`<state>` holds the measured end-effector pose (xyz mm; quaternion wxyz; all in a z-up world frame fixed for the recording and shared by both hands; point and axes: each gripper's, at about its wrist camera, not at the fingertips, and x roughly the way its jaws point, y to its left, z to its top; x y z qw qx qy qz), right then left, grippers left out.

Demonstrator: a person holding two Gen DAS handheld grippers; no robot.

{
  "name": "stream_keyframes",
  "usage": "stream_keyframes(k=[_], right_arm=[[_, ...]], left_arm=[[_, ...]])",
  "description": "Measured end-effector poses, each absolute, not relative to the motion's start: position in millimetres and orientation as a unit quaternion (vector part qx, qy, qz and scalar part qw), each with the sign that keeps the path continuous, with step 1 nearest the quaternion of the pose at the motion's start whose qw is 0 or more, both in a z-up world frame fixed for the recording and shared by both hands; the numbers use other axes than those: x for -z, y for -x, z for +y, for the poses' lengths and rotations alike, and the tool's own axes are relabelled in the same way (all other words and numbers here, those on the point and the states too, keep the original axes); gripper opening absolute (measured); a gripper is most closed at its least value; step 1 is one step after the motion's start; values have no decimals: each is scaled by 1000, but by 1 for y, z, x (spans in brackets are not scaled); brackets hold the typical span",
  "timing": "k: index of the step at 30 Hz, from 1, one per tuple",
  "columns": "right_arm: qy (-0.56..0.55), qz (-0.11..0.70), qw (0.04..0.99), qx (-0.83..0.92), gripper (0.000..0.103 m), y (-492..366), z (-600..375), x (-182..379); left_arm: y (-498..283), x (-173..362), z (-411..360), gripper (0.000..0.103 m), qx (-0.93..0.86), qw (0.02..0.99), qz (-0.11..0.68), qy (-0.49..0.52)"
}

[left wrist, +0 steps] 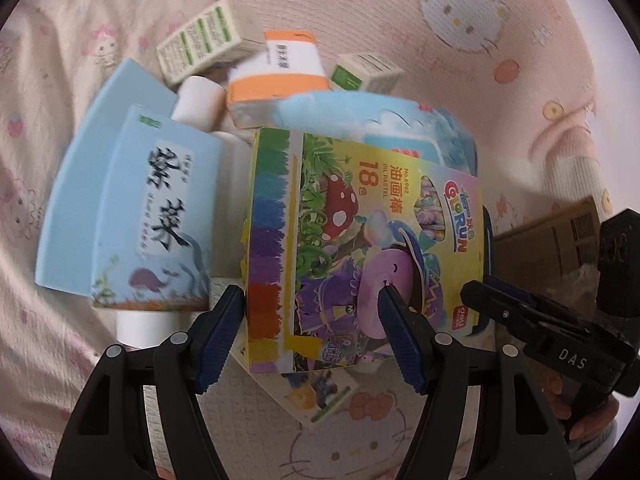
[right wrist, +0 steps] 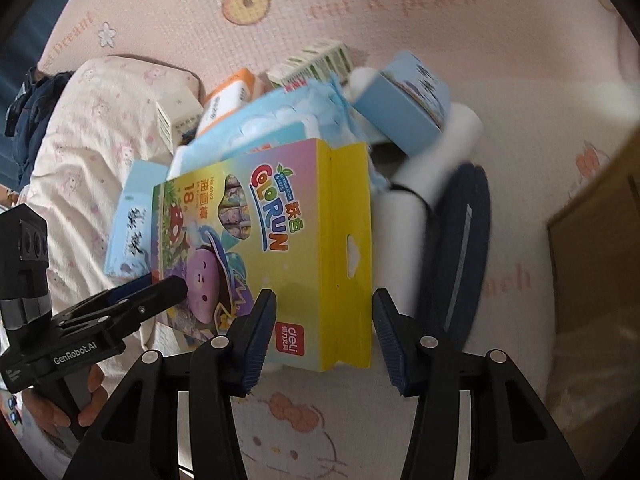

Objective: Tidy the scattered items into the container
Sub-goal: 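Close the right gripper on the crayon box edge and lift it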

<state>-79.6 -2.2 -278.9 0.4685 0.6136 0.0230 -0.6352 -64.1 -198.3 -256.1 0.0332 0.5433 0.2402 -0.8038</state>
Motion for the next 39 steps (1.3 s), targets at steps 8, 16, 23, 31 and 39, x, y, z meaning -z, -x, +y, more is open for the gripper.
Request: stream_keyframes(k=[8, 16, 23, 31, 39], right_arm=[[-626, -34, 471, 621, 48, 92, 11, 296], [-621, -35, 489, 612, 49, 93, 5, 301], [-612, -13, 497, 615, 50, 89, 1, 296], [-581, -36, 530, 617, 50, 91, 19, 275], [-571, -78, 551, 603, 50, 103, 54, 262]], left_arm=[[64, 268, -212, 72, 790, 41, 277, -545], [63, 279, -230, 62, 769, 29, 366, -523], [58, 267, -218, 59, 783, 37, 331, -525], [52, 217, -198, 59, 828, 35, 261, -495], [53, 169, -175, 59, 856, 15, 247, -454]])
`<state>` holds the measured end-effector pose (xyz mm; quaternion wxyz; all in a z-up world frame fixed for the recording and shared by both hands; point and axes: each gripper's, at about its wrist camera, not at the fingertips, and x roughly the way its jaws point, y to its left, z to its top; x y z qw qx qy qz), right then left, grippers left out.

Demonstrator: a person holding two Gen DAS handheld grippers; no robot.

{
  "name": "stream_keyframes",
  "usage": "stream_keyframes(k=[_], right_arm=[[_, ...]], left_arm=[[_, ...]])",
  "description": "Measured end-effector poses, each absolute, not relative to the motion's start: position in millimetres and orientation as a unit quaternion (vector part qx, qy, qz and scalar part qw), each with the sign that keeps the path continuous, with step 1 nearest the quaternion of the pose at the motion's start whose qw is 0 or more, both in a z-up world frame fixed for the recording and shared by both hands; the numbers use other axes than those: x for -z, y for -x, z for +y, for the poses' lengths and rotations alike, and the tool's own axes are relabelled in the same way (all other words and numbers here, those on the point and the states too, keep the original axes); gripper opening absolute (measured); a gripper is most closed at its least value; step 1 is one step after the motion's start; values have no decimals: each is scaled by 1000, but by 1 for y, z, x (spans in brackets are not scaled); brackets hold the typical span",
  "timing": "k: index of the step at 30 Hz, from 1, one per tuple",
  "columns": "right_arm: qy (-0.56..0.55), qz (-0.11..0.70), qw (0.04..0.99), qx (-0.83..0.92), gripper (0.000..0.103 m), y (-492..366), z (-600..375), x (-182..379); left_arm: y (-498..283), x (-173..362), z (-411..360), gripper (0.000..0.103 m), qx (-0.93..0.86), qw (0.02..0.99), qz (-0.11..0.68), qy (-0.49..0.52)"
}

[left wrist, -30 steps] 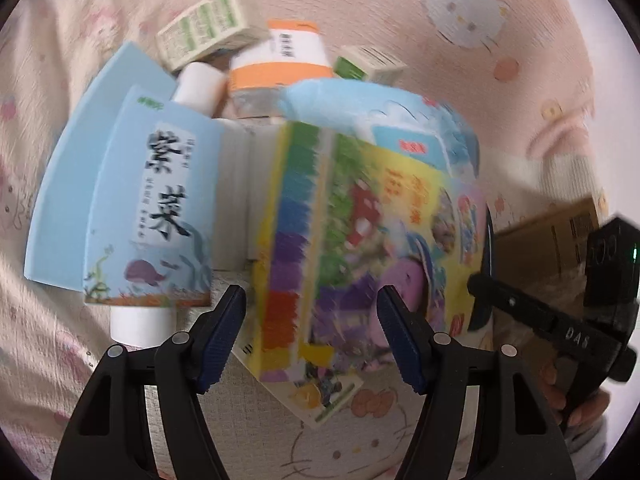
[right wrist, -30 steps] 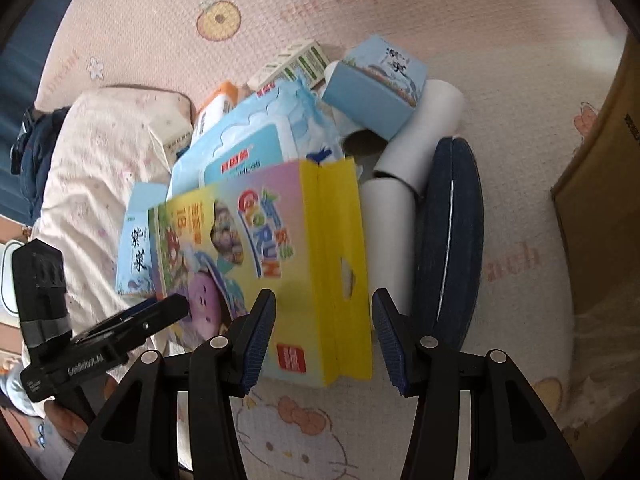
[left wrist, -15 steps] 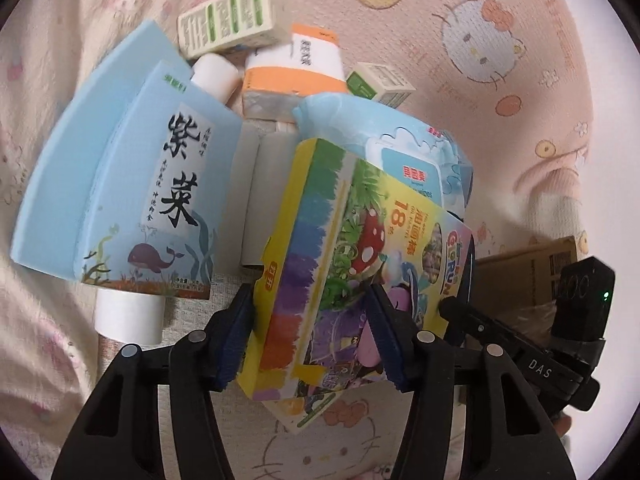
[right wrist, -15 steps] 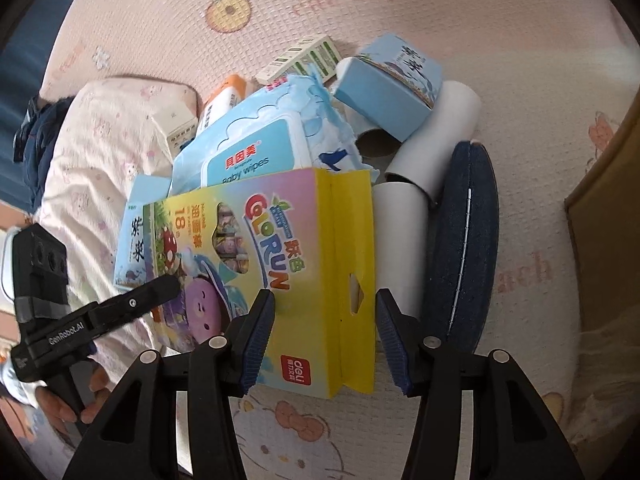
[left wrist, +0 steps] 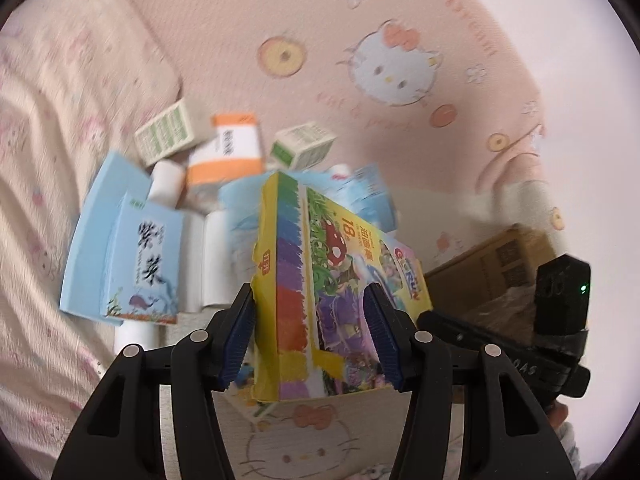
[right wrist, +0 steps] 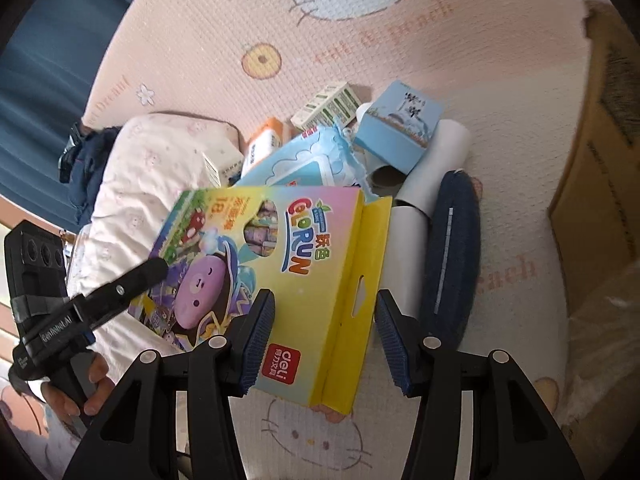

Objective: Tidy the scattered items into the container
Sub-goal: 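Close the right gripper on the crayon box edge and lift it, then carry the crayon box with the right gripper over the cardboard box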

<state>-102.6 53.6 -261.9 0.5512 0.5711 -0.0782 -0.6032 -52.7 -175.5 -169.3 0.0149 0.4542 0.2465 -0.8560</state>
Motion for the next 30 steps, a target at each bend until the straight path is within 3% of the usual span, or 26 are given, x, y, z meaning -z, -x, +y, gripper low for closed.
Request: stream_keyframes(k=[5, 20, 30], right_arm=[[-551, -82, 559, 615, 50, 106, 76, 244], [-479, -140, 540, 677, 50, 134, 151, 174], [-477, -169, 479, 717, 50, 161, 212, 183]], left_arm=[[59, 146, -156, 59, 873, 3, 205, -443], [83, 93, -114, 59, 893, -68, 203, -397], [132, 89, -42, 59, 889, -141, 171, -402]])
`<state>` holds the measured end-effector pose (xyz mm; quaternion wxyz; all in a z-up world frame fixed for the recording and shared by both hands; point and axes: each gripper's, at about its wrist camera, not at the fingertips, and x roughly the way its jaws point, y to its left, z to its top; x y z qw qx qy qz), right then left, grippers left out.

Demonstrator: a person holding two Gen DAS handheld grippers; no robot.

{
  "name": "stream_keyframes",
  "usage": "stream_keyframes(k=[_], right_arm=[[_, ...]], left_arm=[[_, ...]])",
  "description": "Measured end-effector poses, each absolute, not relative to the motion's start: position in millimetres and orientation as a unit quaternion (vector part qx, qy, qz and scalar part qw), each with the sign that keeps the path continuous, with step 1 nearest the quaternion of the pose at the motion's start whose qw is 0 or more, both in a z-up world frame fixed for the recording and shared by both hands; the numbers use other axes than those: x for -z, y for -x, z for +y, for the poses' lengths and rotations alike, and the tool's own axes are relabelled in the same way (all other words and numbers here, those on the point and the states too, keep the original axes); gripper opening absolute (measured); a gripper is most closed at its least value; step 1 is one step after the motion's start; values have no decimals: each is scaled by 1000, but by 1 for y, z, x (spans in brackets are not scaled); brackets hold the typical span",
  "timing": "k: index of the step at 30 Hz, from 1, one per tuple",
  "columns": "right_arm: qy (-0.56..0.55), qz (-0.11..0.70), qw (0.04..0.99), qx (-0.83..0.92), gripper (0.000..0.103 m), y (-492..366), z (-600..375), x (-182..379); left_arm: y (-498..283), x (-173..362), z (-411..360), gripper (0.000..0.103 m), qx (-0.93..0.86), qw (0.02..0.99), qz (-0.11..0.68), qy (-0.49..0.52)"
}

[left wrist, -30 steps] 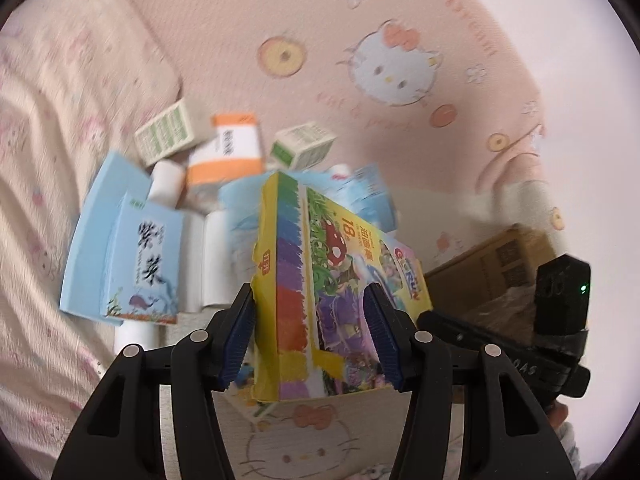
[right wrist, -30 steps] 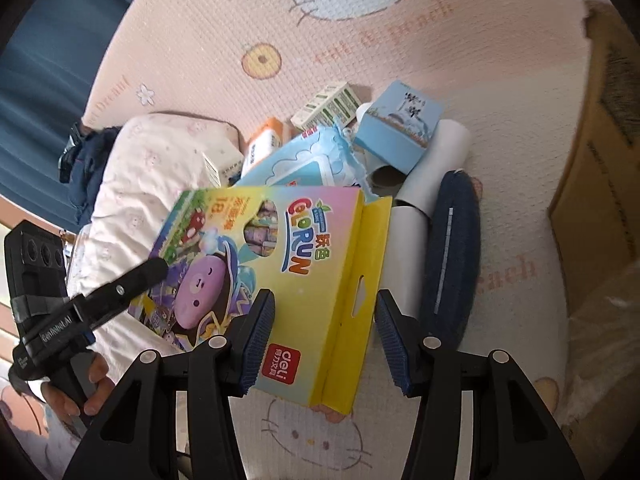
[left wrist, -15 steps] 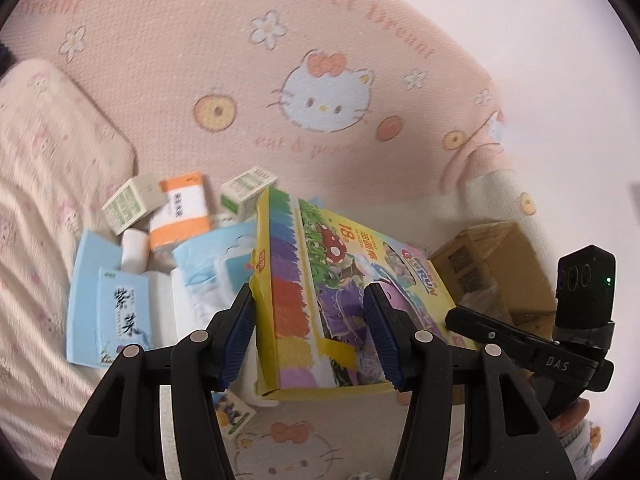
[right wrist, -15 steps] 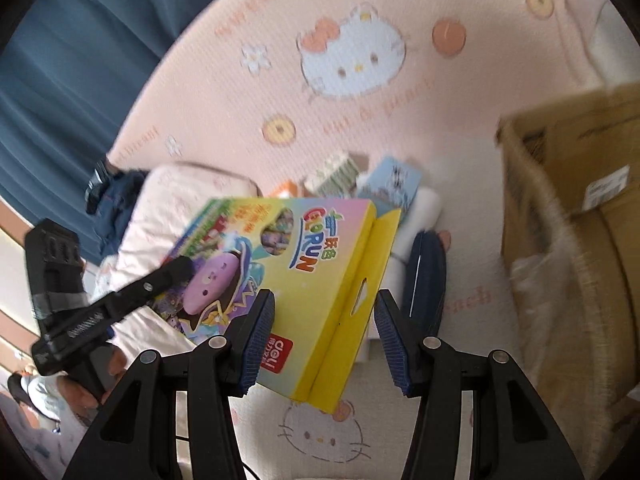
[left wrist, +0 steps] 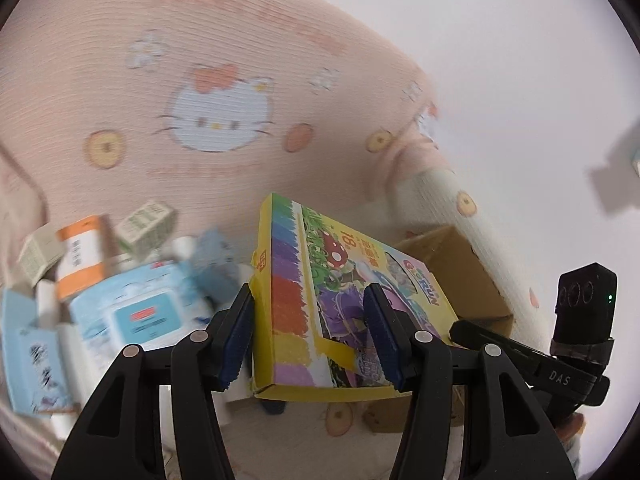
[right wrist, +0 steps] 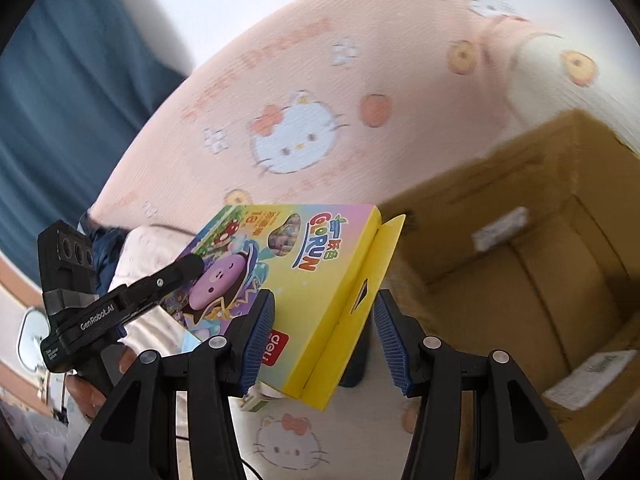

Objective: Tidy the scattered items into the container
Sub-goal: 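Carry the crayon box with the right gripper over the cardboard box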

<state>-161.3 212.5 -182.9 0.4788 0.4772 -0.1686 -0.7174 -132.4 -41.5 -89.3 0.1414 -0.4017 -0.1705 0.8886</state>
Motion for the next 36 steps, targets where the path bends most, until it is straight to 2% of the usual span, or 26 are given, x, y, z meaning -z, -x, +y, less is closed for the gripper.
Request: stream_keyframes(k=[10, 13, 20, 25, 32, 36], right_arm=[[-529, -178, 421, 716, 50, 191, 253, 235], [-539, -204, 420, 701, 50, 198, 260, 245], [-544, -205, 417, 699, 51, 200, 262, 246], [-538, -199, 417, 705, 51, 196, 261, 241], [-535, -183, 419, 711, 51, 195, 259, 237], [-534, -178, 421, 711, 52, 195, 258, 236]], left_arm=[[166, 123, 26, 59, -874, 179, -130, 433], [169, 121, 32, 59, -878, 178, -119, 428], [176, 123, 35, 59, -874, 181, -117, 436], [175, 123, 39, 70, -875, 153, -88, 450], [163, 117, 46, 73, -882, 125, -48, 453], [155, 118, 44, 74, -878, 118, -58, 461]])
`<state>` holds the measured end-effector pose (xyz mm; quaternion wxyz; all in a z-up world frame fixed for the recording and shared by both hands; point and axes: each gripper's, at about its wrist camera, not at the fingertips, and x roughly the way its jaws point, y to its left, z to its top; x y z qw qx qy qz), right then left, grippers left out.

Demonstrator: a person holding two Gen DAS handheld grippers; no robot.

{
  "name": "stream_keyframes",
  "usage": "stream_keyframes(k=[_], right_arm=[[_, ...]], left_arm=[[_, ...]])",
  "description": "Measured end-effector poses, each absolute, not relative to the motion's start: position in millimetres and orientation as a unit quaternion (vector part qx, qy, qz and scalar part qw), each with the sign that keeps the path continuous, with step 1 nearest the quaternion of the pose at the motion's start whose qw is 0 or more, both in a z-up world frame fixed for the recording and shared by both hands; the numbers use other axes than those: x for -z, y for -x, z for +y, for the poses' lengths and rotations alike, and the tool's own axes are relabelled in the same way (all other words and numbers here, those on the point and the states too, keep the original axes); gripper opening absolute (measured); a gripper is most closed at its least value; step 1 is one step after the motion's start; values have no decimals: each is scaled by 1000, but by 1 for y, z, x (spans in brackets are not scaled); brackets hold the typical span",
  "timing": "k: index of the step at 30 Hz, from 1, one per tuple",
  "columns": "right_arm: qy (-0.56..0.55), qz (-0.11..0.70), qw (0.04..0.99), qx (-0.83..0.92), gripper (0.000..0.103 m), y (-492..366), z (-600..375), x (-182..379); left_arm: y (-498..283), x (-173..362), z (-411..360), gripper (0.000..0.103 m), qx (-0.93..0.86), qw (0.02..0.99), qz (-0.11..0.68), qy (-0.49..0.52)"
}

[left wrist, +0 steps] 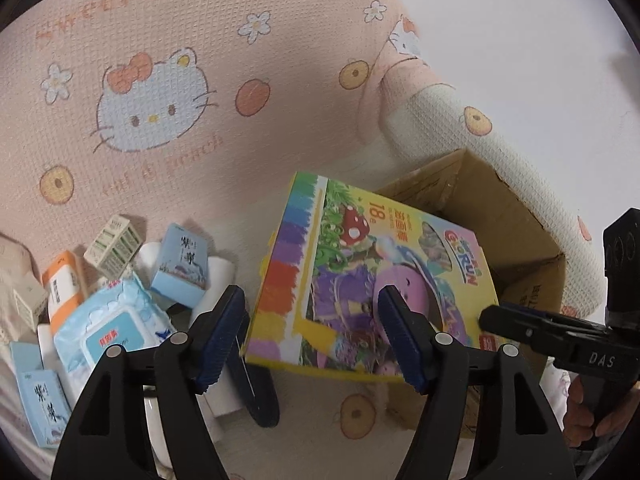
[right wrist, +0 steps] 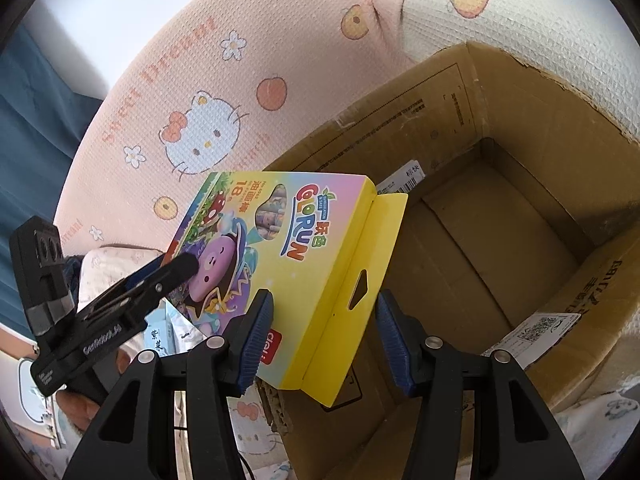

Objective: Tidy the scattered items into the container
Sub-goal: 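Carry the crayon box with the right gripper over the cardboard box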

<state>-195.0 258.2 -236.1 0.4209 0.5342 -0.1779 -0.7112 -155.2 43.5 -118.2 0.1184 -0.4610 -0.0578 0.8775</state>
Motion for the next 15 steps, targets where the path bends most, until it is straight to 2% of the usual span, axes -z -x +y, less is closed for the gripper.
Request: stream_keyframes(k=[15], right_arm=[[-533, -166, 432, 708, 53, 196, 257, 234]], left_arm=[[151, 125, 30, 74, -838, 94, -146, 518]])
